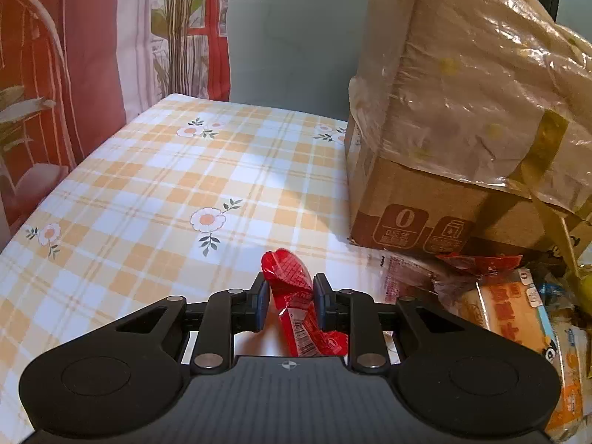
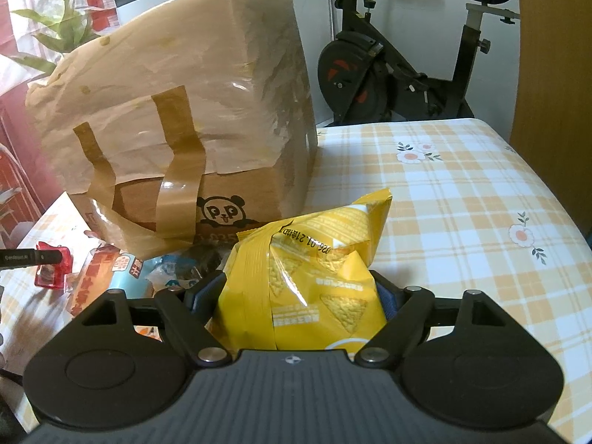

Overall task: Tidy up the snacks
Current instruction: 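Grasp the red candy wrapper with the left tool while the right tool grasps the yellow chip bag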

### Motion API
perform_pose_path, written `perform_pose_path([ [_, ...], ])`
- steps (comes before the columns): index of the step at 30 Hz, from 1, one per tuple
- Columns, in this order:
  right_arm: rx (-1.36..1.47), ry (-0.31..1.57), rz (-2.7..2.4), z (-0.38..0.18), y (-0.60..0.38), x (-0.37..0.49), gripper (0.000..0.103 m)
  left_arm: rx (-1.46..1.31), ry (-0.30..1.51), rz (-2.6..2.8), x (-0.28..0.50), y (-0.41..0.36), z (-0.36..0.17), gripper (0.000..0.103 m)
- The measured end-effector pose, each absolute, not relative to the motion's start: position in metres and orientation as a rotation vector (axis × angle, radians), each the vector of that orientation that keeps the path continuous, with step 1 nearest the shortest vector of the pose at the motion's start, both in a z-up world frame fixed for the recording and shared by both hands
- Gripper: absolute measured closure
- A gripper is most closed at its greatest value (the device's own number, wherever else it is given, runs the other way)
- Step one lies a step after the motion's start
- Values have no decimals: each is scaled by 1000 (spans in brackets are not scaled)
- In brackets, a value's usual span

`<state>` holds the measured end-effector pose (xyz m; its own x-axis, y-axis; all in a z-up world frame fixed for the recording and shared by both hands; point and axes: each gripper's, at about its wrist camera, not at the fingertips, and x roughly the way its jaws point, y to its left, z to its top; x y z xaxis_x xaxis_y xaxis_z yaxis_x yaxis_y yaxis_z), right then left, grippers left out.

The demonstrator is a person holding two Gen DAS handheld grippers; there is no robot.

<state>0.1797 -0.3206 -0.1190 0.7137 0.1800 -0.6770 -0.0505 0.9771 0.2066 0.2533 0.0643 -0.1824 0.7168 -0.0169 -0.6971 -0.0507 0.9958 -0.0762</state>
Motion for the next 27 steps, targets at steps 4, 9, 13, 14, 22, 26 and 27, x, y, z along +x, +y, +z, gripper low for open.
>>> perform_pose_path([
  [4, 188, 764, 130, -120, -322, 177, 21, -113, 775, -9, 250, 67, -184, 74],
  [9, 197, 762, 130, -121, -322, 177, 21, -128, 807, 4, 249, 71, -193, 67],
  [13, 191, 762, 133, -121, -321, 178, 21, -131, 814, 9, 250, 72, -195, 64],
  [14, 192, 761, 133, -121, -321, 178, 21, -130, 815, 9, 250, 72, -195, 63],
  [22, 189, 762, 136, -122, -321, 178, 21, -61, 796, 29, 252, 65, -198, 73],
  [26, 188, 762, 137, -123, -321, 179, 21, -107, 772, -3, 250, 67, -194, 78],
  [27, 183, 764, 138, -123, -321, 179, 21, -103, 764, -9, 249, 66, -193, 79],
])
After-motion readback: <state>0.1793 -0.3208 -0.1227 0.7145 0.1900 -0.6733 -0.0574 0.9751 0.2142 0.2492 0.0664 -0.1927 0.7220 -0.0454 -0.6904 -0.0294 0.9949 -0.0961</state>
